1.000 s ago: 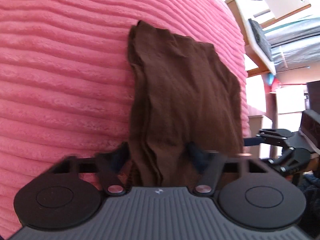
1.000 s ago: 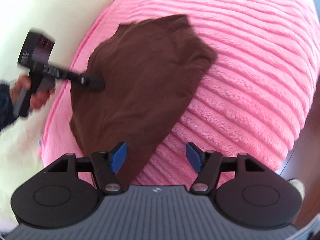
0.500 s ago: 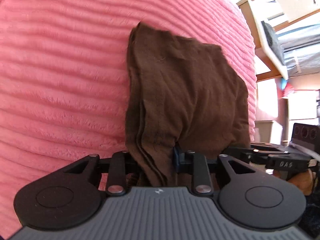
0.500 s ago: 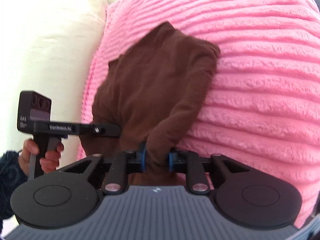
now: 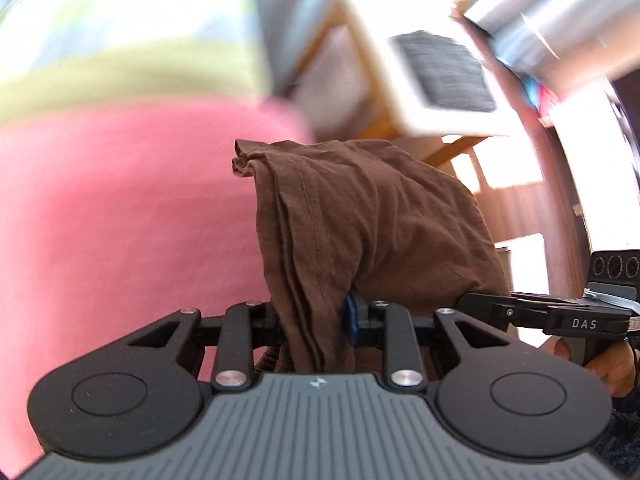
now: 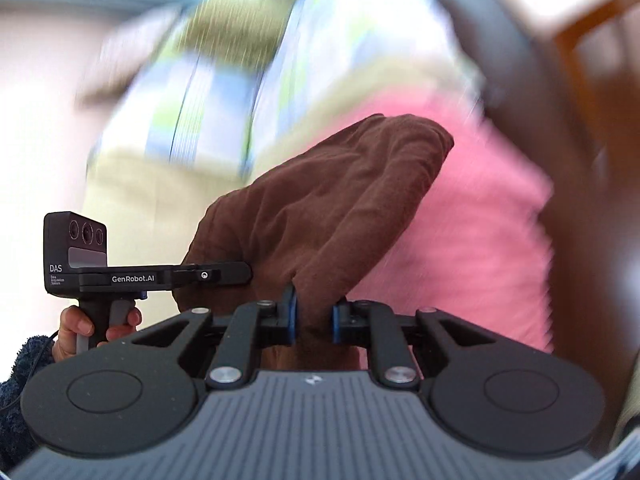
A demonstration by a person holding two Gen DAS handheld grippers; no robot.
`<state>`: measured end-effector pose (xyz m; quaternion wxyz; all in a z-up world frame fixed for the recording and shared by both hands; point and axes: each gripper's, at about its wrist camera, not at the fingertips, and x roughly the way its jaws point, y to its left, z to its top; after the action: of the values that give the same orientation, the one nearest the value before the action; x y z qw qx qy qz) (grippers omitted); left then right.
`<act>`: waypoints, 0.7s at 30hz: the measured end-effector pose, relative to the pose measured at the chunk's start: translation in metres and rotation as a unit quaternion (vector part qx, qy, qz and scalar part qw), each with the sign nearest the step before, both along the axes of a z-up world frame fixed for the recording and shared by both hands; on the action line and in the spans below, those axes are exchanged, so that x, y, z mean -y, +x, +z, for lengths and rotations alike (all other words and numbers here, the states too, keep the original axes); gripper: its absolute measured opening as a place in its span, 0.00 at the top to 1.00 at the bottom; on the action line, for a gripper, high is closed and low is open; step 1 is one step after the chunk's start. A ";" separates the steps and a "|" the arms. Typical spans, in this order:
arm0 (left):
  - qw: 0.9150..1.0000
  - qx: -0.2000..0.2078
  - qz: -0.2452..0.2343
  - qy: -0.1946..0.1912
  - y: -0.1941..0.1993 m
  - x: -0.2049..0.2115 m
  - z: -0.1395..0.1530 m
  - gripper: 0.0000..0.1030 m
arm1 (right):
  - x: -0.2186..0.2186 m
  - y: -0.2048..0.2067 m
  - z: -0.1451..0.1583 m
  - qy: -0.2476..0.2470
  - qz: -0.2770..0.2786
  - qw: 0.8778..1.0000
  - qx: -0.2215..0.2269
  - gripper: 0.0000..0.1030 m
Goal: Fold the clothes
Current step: 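Carry the folded shorts with both grippers onto the white chair seat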
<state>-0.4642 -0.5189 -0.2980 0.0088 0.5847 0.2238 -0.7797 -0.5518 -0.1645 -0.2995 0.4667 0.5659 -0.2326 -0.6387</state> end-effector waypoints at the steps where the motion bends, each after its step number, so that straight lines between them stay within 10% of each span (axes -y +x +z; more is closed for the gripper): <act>1: 1.000 -0.003 -0.017 -0.002 -0.024 -0.004 0.000 0.69 | -0.010 -0.019 0.005 0.000 -0.031 0.999 -0.007 0.87; 9: 0.964 -0.026 -0.260 -0.055 -0.328 -0.086 -0.002 0.69 | -0.072 -0.166 0.014 -0.016 -0.297 0.954 -0.033 0.87; 16: 0.920 -0.020 -0.384 -0.079 -0.454 -0.128 -0.031 0.69 | -0.058 -0.238 -0.033 -0.016 -0.440 0.898 -0.014 0.87; 21: 0.902 -0.001 -0.422 -0.088 -0.482 -0.121 -0.056 0.69 | -0.036 -0.277 -0.068 -0.012 -0.470 0.882 0.002 0.87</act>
<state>-0.9462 -0.3979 -0.3536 -0.2698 0.6209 -0.1129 -0.7273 -0.8286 -0.1286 -0.3673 0.1180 0.3853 -0.4803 -0.7791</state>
